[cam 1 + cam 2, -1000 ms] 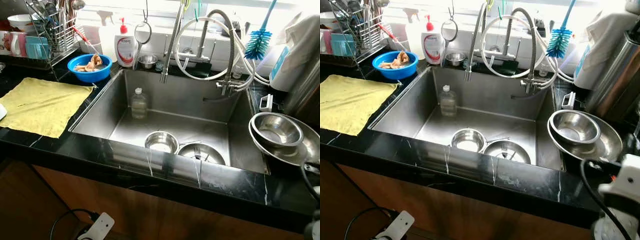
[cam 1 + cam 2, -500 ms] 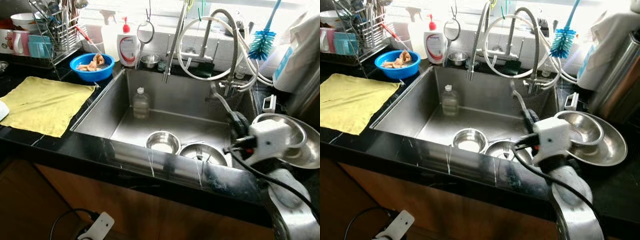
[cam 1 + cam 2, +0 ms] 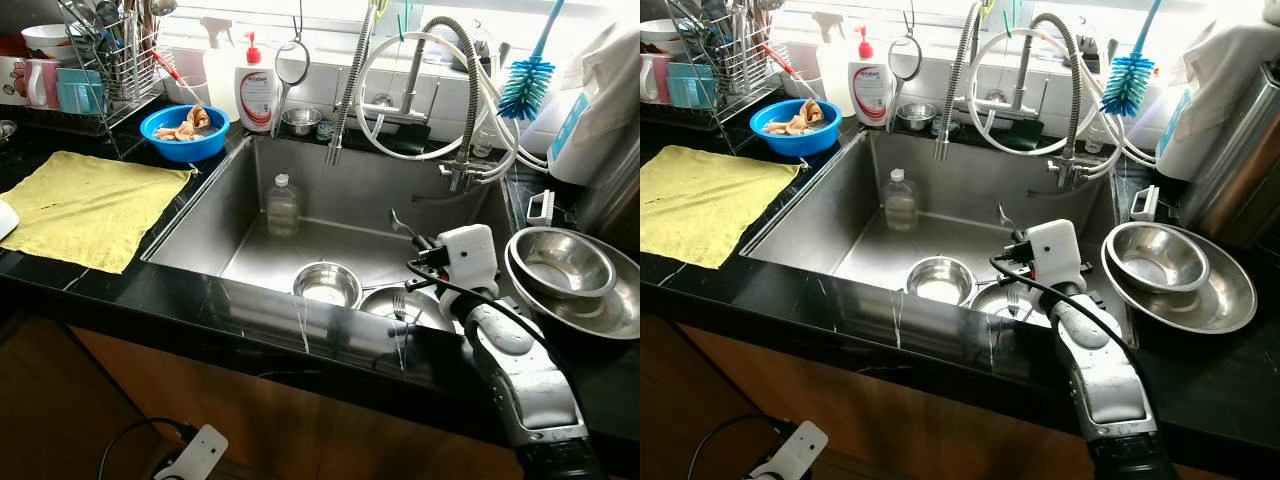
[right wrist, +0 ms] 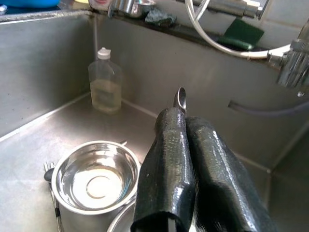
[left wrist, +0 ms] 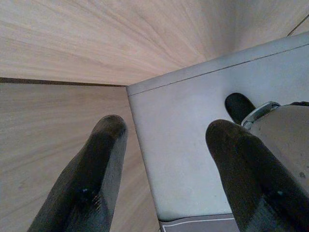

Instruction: Kitchen organization

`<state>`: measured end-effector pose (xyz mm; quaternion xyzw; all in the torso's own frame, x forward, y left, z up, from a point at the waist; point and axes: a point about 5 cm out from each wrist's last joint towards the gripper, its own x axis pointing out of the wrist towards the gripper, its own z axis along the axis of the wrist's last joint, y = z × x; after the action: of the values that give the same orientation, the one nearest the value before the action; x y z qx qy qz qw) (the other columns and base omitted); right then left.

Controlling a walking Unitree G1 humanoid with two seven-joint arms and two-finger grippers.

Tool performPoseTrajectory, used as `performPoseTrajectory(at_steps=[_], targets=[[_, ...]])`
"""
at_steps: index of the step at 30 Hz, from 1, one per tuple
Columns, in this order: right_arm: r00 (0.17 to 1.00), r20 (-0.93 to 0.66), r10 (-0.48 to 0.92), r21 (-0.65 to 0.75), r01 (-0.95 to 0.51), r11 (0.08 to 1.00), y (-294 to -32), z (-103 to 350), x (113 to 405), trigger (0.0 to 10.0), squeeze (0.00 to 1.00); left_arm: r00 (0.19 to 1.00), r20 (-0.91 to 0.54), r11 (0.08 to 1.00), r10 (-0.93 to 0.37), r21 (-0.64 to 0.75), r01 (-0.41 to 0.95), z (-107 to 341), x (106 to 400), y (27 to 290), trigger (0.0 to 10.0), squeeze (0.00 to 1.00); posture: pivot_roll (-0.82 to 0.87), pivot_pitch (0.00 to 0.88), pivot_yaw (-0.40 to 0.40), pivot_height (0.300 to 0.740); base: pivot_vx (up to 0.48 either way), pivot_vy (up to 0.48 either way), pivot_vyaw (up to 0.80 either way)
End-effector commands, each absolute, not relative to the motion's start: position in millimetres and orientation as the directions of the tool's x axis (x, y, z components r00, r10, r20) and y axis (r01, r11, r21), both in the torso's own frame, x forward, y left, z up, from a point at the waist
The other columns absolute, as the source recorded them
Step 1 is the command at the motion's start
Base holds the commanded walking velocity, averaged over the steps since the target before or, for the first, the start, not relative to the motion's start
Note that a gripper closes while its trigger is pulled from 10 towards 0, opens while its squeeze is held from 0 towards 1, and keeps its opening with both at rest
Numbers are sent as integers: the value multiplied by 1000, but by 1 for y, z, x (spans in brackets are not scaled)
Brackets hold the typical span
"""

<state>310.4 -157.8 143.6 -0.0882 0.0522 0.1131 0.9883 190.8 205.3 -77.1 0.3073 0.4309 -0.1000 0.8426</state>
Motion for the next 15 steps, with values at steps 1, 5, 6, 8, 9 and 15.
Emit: performPoseTrajectory(at_steps=[1, 5, 6, 8, 9, 15], targets=[[967, -131, 217, -142, -235, 962, -154, 139, 312, 10000, 0, 606, -788, 790, 108, 438, 430, -77, 189, 209, 10000, 0, -17, 0, -41, 740, 0, 0, 0], [969, -164, 183, -161, -209, 964, -157, 130, 311, 10000, 0, 606, -789, 785, 106, 440, 436, -77, 189, 209, 10000, 0, -17, 0, -37, 740, 0, 0, 0], [970, -167, 179, -162, -206, 965, -158, 129, 311, 10000, 0, 605, -789, 784, 106, 441, 437, -77, 189, 209, 10000, 0, -17, 0, -37, 740, 0, 0, 0], [974, -171, 150, -145, -175, 974, -161, 127, 310, 10000, 0, 605, -790, 780, 105, 442, 442, -77, 189, 209, 10000, 0, -19, 0, -35, 740, 0, 0, 0], [975, -171, 140, -145, -165, 976, -163, 126, 310, 10000, 0, 604, -790, 778, 105, 443, 445, -77, 189, 210, 10000, 0, -20, 0, -33, 740, 0, 0, 0], [982, -161, 96, -145, -119, 982, -168, 126, 311, 10000, 1000, 602, -792, 772, 103, 445, 454, -78, 188, 210, 10000, 0, -16, 0, -32, 740, 0, 0, 0]])
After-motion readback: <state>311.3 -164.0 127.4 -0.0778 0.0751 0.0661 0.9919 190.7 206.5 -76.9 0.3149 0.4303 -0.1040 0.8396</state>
